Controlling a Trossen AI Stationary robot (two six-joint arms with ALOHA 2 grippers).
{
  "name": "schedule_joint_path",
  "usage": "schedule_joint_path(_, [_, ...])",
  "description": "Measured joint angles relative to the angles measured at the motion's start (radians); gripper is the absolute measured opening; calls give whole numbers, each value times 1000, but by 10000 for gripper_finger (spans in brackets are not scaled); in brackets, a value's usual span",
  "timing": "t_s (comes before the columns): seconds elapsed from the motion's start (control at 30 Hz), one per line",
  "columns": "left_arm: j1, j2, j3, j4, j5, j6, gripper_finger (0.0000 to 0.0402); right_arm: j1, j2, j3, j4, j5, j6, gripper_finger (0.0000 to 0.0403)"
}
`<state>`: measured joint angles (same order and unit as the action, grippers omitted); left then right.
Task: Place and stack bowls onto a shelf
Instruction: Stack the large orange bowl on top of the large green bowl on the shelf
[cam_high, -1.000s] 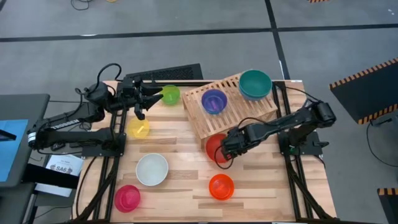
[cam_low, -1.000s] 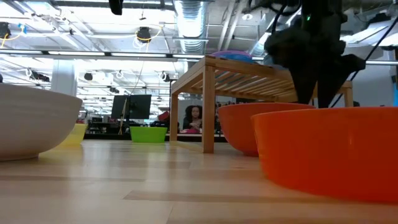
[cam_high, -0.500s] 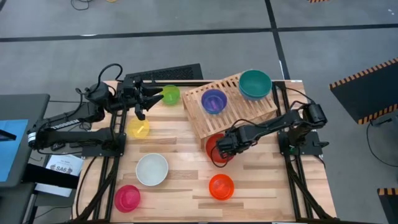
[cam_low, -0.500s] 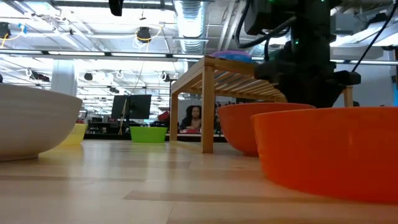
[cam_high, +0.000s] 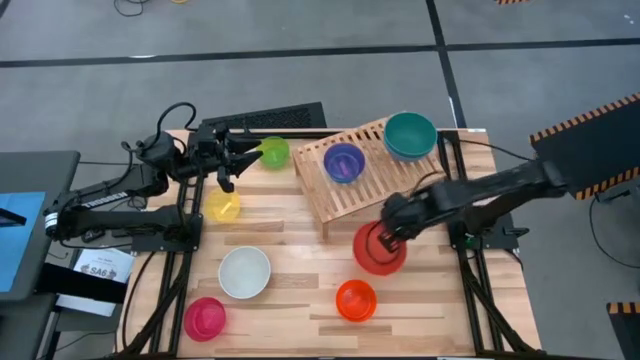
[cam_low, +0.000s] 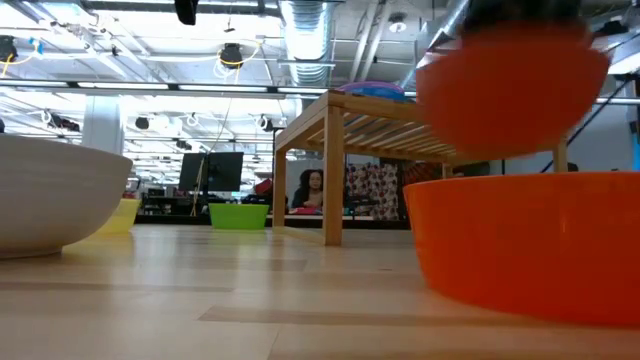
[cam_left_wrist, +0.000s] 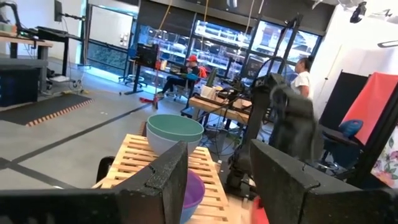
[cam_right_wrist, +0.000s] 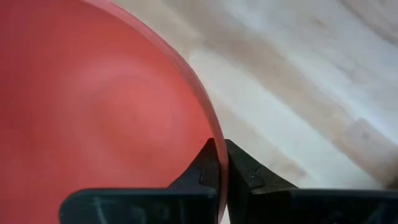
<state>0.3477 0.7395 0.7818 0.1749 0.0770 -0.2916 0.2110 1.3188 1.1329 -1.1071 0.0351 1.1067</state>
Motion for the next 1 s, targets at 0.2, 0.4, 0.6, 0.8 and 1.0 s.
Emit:
schedule_joint_path(0.2, [0,0,0,0,-11,0,157,-74,-177,194,0,127,6,25])
schedule_joint_path(0.4, [0,0,0,0,-10,0,157,-301,-199,461,-196,369,-113,25])
schedule_joint_path(0.6, [0,0,0,0,-10,-5,157,-659,-186,569,-394,327,-255,25])
schedule_joint_path(0.8, [0,0,0,0,-10,-2,157,-990,-137,567,-392,143,-426,25])
schedule_joint_path(1.0, [0,0,0,-2,-10,-6,157,-1173,-39,566,-370,-65,-553,25])
